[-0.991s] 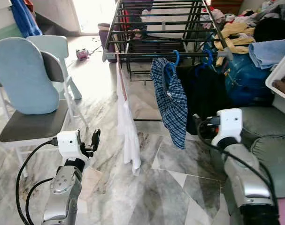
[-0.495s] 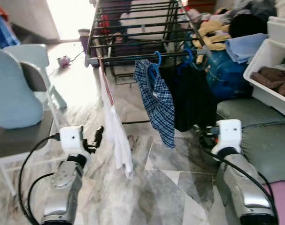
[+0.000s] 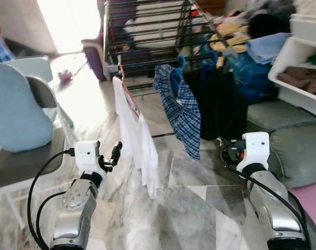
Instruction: Hang hanger
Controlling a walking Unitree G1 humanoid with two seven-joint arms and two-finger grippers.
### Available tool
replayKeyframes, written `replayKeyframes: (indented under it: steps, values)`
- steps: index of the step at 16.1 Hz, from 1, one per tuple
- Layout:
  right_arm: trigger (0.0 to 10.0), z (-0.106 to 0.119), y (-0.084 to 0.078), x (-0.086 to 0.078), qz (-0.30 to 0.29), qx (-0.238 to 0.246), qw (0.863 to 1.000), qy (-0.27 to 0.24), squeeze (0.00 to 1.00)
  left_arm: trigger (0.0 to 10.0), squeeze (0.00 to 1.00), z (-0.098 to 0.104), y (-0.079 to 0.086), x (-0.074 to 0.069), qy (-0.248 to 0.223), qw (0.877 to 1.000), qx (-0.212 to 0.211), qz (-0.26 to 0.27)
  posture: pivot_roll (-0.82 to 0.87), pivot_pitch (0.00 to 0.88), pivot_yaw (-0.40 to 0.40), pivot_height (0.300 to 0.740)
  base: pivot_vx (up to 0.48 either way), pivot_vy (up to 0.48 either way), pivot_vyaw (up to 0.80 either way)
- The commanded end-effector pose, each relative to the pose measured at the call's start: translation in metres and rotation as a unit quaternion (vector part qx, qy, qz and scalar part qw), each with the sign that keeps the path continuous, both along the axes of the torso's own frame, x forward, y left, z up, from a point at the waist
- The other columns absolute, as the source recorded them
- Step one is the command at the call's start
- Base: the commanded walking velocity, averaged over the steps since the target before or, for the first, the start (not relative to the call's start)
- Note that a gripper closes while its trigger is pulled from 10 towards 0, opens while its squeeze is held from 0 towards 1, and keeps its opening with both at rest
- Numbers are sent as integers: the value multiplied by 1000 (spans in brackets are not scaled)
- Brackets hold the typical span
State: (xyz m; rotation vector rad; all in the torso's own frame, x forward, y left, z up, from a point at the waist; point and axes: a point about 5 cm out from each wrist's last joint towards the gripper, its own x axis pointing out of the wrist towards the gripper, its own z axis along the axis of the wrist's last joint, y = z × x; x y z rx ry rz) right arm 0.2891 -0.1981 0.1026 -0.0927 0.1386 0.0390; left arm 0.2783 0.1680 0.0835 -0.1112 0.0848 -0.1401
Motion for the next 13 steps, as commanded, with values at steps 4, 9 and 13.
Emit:
replayKeyframes:
  steps: [4, 9, 13]
  values:
    - [10000, 0, 11, 0, 16, 7, 1000, -2, 0, 10000, 0, 4, 10, 1, -4, 1000, 24, 12, -165, 0, 64, 731, 0, 0, 0]
    - [10000, 0, 15, 2, 27, -1, 1000, -4, 0, 10000, 0, 5, 8, 1, -5, 999, 30, 9, -157, 0, 64, 731, -119, 0, 254]
    - [10000, -1, 18, 3, 29, 4, 1000, -4, 0, 10000, 0, 6, 9, 3, -5, 999, 35, 5, -154, 0, 72, 731, -304, 0, 713]
